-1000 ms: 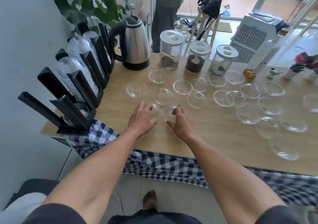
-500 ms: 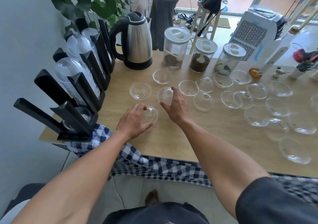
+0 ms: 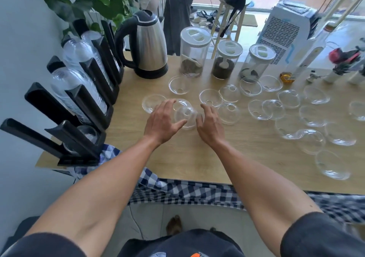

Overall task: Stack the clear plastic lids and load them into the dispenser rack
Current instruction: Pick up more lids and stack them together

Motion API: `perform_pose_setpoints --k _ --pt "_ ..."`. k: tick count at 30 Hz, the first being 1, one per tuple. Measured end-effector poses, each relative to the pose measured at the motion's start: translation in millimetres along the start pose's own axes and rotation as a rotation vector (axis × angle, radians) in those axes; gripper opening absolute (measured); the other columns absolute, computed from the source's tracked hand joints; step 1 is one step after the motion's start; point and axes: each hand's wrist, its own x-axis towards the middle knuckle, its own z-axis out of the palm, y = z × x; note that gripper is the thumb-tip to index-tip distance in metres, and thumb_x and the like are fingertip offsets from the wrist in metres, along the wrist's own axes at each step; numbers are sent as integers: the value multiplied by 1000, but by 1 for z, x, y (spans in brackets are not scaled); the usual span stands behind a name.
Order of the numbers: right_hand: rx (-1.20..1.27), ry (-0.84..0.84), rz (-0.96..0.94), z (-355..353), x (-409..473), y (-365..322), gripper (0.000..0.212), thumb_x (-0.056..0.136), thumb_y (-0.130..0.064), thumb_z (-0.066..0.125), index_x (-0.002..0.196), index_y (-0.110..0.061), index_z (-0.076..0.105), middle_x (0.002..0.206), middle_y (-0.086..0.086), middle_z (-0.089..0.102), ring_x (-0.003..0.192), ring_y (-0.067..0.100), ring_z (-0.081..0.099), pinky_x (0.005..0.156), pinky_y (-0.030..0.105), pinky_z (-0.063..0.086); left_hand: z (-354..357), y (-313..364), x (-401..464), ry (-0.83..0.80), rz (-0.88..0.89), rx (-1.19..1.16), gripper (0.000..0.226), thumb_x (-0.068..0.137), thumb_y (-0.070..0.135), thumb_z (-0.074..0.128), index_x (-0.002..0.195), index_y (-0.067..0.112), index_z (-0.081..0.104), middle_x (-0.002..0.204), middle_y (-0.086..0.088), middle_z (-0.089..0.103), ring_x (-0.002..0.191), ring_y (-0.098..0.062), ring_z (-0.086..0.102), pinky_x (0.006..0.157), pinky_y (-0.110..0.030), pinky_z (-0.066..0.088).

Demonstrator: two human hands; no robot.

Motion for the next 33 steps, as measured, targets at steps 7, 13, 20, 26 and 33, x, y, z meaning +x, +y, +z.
perform_pose_setpoints --k 7,13,20,26,33 --pt "-21 39 15 -20 3 26 39 102 -15 51 139 -9 56 135 14 60 127 32 54 99 47 49 41 13 21 -117 -29 65 80 84 49 77 149 15 44 149 -4 54 135 -26 53 110 -41 41" --pt "-44 30 -12 -19 11 32 39 100 -15 53 139 -8 57 132 15 61 125 33 55 99 46 50 54 10 19 -169 -49 144 82 88 57 69 154 18 39 160 -5 43 144 -27 43 112 -45 34" --pt "-283 -7 -151 -11 39 29 49 92 -4 53 141 -10 56 142 10 61 136 34 50 111 46 37 23 -19 21 37 -89 218 61 87 30 50 145 13 54 148 -9 58 138 -28 50 113 -48 35" --pt "-573 -77 -194 -5 52 26 50 92 6 44 138 -10 54 134 12 68 141 33 47 122 47 22 16 -52 17 -43 -22 434 50 90 13 64 139 19 61 112 -6 77 117 -28 67 120 -61 24" --pt "-558 82 -273 0 54 22 36 80 11 54 107 -10 65 93 11 78 102 34 68 103 49 34 13 -52 19 37 8 448 44 93 -7 59 127 17 71 88 -5 78 84 -28 73 113 -69 33"
